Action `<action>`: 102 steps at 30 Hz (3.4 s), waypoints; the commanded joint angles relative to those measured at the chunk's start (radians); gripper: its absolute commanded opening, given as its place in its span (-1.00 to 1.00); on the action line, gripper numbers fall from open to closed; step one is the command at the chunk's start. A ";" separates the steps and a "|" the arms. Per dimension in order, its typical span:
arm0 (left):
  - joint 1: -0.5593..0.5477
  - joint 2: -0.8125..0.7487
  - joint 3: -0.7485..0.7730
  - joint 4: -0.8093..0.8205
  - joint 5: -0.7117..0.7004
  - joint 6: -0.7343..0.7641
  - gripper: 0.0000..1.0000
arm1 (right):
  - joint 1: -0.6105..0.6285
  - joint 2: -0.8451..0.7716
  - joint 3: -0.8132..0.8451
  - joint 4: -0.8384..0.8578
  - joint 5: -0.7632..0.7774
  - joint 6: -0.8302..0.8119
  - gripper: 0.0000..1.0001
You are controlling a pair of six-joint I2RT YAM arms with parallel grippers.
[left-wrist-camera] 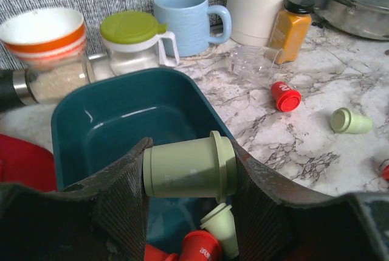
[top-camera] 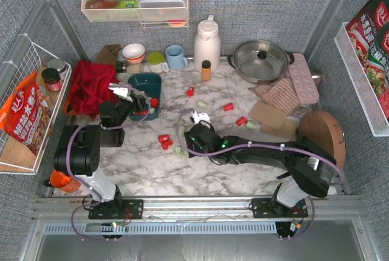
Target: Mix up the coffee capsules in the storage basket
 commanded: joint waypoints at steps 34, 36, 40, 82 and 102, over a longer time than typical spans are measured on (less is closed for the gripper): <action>-0.004 -0.062 0.040 -0.021 0.056 -0.150 0.98 | 0.029 0.080 0.025 0.032 0.057 0.184 -0.10; -0.020 -0.065 0.038 -0.012 0.084 -0.128 0.98 | 0.010 0.035 0.012 0.029 0.058 0.171 -0.11; -0.063 -0.069 0.023 0.045 0.173 -0.084 0.98 | -0.041 -0.097 -0.019 0.016 0.061 0.115 -0.11; -0.552 -0.290 -0.103 -0.097 0.399 0.507 0.18 | -0.117 -0.353 -0.099 0.341 -0.297 0.000 -0.09; -0.274 -0.231 -0.088 -0.010 0.207 0.378 -0.10 | -0.120 -0.391 -0.049 0.081 -0.127 -0.092 0.37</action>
